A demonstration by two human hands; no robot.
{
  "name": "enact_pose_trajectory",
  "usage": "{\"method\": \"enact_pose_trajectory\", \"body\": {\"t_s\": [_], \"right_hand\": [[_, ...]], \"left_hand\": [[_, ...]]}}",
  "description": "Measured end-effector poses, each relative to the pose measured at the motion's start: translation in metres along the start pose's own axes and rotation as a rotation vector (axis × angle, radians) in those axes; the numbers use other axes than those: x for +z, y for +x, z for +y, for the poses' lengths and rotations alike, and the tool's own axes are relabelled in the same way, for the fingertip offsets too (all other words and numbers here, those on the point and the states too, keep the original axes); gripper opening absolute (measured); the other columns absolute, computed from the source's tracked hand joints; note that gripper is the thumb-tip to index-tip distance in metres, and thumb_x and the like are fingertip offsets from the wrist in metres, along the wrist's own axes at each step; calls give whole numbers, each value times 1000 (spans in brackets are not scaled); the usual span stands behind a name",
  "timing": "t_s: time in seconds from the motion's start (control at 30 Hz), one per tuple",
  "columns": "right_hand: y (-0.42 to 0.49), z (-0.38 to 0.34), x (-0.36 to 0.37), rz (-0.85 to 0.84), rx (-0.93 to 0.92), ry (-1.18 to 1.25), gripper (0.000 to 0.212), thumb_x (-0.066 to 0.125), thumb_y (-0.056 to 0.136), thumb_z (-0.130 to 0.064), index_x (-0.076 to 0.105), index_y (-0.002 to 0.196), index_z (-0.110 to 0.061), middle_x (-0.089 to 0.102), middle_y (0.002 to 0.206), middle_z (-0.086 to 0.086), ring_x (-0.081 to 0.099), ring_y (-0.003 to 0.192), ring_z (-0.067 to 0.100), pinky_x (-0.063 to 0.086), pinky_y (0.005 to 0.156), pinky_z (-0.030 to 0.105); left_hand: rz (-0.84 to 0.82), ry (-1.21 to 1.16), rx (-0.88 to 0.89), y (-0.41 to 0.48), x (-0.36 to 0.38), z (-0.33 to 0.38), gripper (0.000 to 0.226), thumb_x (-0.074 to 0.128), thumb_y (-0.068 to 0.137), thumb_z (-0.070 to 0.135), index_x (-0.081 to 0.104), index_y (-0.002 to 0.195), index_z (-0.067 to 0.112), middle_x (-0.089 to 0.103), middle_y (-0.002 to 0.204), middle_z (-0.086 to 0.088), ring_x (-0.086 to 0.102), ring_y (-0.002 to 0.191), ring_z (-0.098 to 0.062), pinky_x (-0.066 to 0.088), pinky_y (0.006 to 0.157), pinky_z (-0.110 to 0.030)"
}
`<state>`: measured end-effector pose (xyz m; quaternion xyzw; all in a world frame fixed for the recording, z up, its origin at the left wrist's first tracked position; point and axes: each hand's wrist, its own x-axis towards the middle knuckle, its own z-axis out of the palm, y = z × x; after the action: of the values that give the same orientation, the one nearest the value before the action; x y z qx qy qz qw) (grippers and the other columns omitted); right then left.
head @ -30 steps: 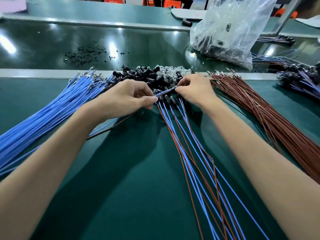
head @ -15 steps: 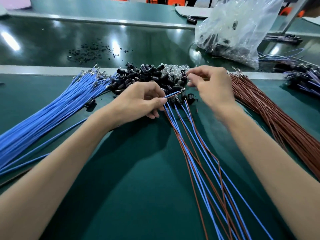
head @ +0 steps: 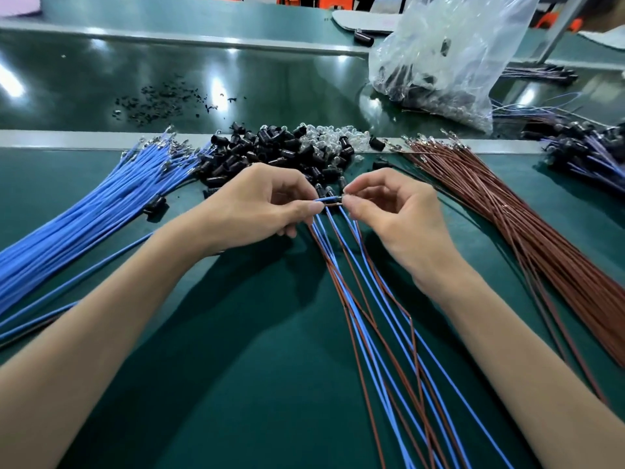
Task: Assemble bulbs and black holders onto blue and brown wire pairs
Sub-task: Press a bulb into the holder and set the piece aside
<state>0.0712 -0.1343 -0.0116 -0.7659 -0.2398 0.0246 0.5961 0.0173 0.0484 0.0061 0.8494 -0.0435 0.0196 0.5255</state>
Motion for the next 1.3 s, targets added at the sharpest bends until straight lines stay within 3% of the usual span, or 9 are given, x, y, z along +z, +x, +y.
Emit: {"method": "enact_pose_trajectory", "body": {"t_s": [0.23,0.4,0.57,0.7,0.8,0.87,1.13,1.3], "right_hand": [[-3,-1,5,5,27,88,19,71,83,-15,66,93,-30,66,76,-7,63,73,9,55,77,30],[-2,-1,7,-57,69,157,14,69,87,-8,71,83,-21,70,72,-7,65,66,5,48,65,13],[-3,-2,5,-69,16,183,19,69,85,-3,72,81,-21,72,75,-6,66,70,6,49,68,14],[-3,-1,3,-72,3,173,17,72,82,-6,74,81,-22,74,81,0,67,74,13,54,75,24],[-2,0,2,-88,1,204,15,72,83,-8,75,86,-22,74,83,1,66,74,12,53,75,22],[-2,0,3,-89,-2,237,16,71,82,-10,74,88,-25,73,82,-1,66,75,11,52,75,21],[0,1,2,-51,-22,286,18,70,83,-5,74,90,-22,74,83,-5,67,83,5,49,79,16],[-1,3,3,-45,-32,245,18,69,86,-6,71,82,-24,70,71,-7,64,70,4,51,73,17]], "left_hand": [[58,5,63,0,8,4,10,64,88,17,66,81,9,59,53,13,47,47,0,39,49,-11],[107,-3,72,2,9,1,10,66,87,14,66,83,5,58,59,7,50,49,-2,40,50,-12],[102,-39,62,1,11,3,13,66,87,18,67,82,6,59,59,4,50,53,-5,40,50,-14],[122,-52,64,1,11,3,19,68,85,24,69,80,7,59,67,-25,43,54,-12,33,52,-23],[132,-84,59,1,10,3,14,70,82,26,69,76,13,62,58,4,46,50,0,35,51,-11],[130,-106,50,2,9,3,9,70,84,20,69,76,15,63,57,13,49,49,5,36,50,-6],[115,-106,11,1,8,3,10,70,85,13,70,76,19,64,58,13,51,52,7,38,53,-6],[90,-83,10,-1,9,4,9,69,85,10,70,77,15,63,55,14,52,50,6,37,52,-5]]}}
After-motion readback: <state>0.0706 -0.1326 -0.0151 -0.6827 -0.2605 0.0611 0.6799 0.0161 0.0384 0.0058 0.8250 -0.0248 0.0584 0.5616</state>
